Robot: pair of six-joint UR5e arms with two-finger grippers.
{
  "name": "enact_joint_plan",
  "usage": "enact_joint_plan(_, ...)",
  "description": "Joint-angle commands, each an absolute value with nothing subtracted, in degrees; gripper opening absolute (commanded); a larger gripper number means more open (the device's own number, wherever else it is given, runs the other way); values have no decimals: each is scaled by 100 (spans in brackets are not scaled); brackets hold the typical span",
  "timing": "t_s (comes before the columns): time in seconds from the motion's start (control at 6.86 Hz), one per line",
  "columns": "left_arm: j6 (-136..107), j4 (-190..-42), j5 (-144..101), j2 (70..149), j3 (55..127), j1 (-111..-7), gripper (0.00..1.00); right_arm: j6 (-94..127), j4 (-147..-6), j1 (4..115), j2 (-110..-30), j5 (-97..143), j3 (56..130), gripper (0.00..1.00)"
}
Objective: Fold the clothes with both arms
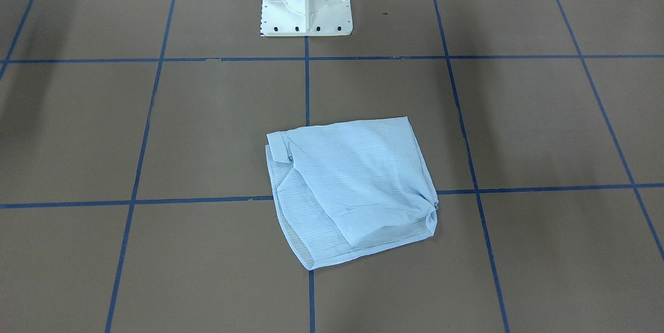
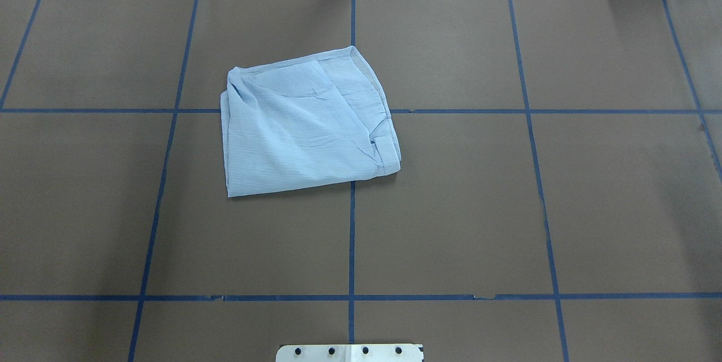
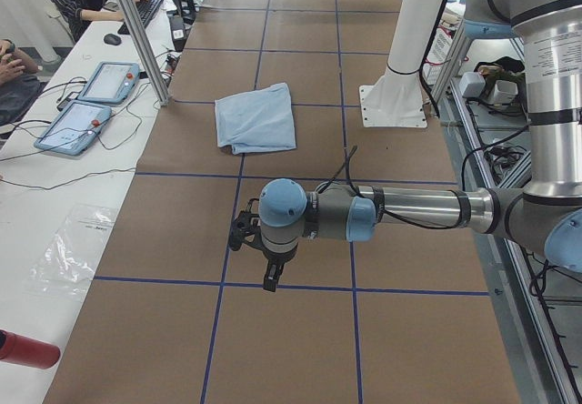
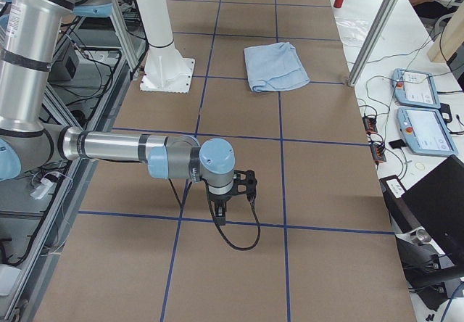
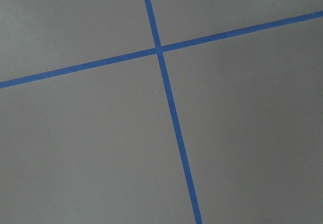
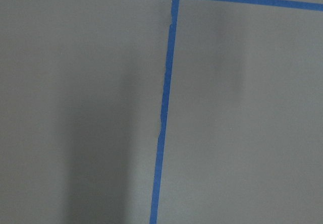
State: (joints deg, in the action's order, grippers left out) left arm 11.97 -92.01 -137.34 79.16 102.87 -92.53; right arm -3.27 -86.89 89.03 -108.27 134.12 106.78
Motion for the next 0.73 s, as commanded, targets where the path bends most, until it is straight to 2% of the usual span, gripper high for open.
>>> enact_joint_plan(0.0,1204,-9211,-13737,7928,10309,-9255,100,-351,-8675,8903,-10837,13412,10670,100)
enact_joint_plan(0.58,1195,-9211,-13729,7919,10301,-9255,100,-351,-8675,8903,-10837,13412,10608,100)
